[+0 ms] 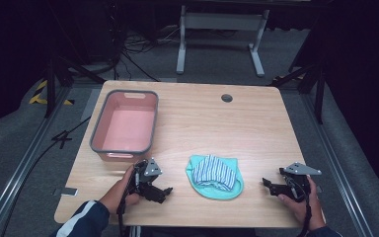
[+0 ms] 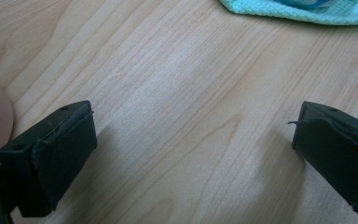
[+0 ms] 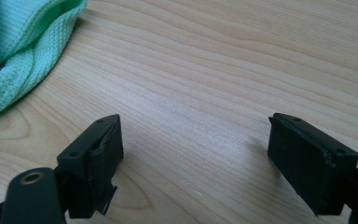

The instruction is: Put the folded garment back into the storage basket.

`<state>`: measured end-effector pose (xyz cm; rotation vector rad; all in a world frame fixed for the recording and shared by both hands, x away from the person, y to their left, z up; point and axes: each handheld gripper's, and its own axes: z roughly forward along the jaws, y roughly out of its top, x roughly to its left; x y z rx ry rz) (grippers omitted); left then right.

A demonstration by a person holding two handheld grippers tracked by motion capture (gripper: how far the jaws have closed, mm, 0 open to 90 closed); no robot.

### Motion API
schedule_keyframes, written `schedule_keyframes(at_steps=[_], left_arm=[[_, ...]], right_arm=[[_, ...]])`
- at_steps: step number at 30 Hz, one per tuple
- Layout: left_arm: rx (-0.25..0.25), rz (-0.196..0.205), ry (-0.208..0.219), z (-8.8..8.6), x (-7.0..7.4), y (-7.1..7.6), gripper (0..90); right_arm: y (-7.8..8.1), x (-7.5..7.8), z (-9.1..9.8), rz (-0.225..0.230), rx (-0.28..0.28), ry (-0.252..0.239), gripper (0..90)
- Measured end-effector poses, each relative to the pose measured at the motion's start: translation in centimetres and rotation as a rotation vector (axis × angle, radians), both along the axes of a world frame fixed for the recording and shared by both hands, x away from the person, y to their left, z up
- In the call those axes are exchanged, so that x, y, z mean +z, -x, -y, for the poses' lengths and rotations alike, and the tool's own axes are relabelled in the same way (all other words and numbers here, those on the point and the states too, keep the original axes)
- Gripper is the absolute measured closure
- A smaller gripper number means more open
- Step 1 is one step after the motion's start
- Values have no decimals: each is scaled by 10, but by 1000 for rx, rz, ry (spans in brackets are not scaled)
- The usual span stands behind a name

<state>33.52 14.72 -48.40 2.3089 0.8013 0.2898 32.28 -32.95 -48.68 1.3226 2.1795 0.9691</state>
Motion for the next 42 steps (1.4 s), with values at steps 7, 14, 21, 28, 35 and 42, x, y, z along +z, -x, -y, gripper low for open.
schedule_keyframes(at_steps=[7, 14, 21, 28, 35, 42], left_arm=[[-31, -2, 8, -2, -1, -3, 1], [-99, -7, -4, -5, 1, -6, 4], [-138, -32, -21, 0, 11, -12, 231], [-145, -27, -62, 28, 21, -23, 273], [-114, -21, -29, 46, 28, -39, 329], [-83, -16, -9, 55, 29, -51, 365]], right_arm=[[0, 0, 0, 0, -2, 1, 186], [1, 0, -1, 0, -17, 1, 186], [0, 8, -6, -30, 3, -11, 252], [-1, 33, -36, -8, 108, -37, 273], [-10, 35, -68, -31, 157, -6, 323], [-20, 36, -95, -24, 185, 8, 448]])
